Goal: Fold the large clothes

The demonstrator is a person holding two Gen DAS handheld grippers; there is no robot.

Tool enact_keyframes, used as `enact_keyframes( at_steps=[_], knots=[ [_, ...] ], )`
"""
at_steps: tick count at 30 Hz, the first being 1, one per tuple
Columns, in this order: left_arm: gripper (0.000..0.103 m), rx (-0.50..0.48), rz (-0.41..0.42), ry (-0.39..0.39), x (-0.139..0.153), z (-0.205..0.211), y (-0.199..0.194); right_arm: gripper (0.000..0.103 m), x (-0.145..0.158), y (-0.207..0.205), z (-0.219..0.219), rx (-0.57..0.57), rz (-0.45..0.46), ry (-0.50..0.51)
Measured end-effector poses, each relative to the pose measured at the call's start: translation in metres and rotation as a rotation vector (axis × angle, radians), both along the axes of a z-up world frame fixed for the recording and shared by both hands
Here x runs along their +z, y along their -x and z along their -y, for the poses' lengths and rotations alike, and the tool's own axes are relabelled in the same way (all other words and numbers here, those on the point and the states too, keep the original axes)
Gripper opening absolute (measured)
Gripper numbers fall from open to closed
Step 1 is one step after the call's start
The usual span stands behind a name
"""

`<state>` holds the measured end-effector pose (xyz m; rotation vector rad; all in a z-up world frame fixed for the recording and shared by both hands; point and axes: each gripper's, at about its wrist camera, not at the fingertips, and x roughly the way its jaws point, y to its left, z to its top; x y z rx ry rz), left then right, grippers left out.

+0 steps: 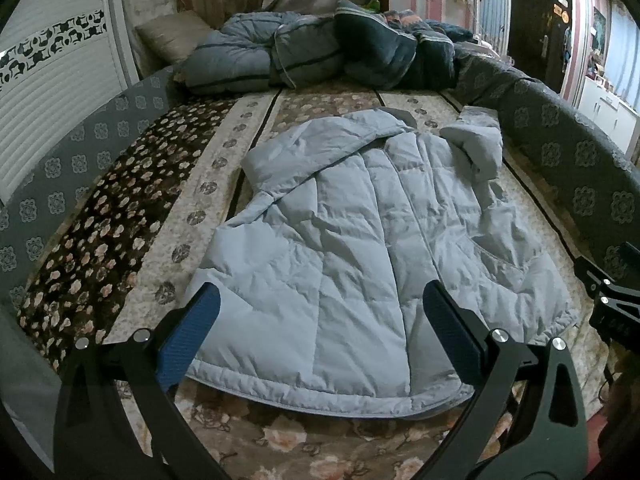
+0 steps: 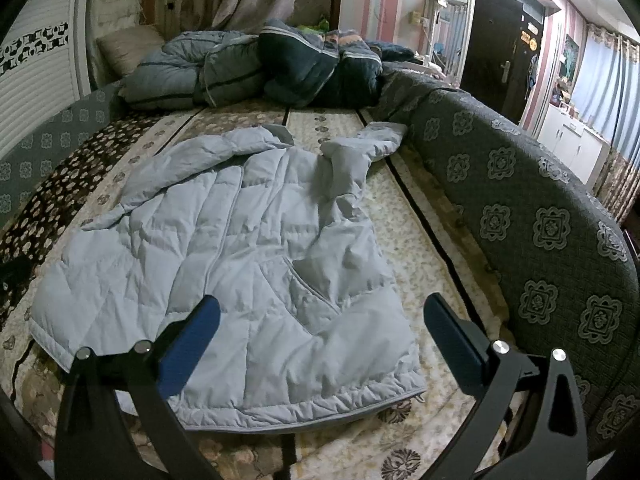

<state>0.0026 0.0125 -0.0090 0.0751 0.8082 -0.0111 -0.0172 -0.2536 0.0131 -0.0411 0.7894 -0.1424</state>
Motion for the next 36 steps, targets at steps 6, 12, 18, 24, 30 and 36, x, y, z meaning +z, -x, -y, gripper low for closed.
enact_keyframes(
  at_steps=[6,12,18,24,30,36],
  knots=[
    [0.100,0.005,-0.001,0.000,0.0001,-0.0008,-0.0007,0.102,0.0006,-0.0006,0.0002,-0.003,-0.004,0.004],
    [0.100,0.005,-0.003,-0.003,0.0006,-0.0010,-0.0003,0.101,0.0000,-0.0002,-0.0004,-0.003,-0.004,0.002],
    [0.100,0.004,-0.004,-0.005,0.0017,-0.0014,-0.0008,0.101,0.0007,0.0006,0.0003,-0.004,-0.001,0.008],
    [0.100,0.006,-0.005,-0.006,0.0021,-0.0009,0.0006,0.101,0.0008,0.0004,0.0045,-0.003,-0.009,-0.001],
    [0.100,0.005,-0.002,-0.005,0.0016,-0.0011,0.0022,0.102,-0.0008,0.0001,0.0052,-0.002,-0.007,-0.003],
    [0.100,0.004,-0.005,-0.004,0.0014,-0.0015,0.0027,0.101,-0.0011,0.0008,0.0042,-0.002,-0.013,0.001]
  ],
)
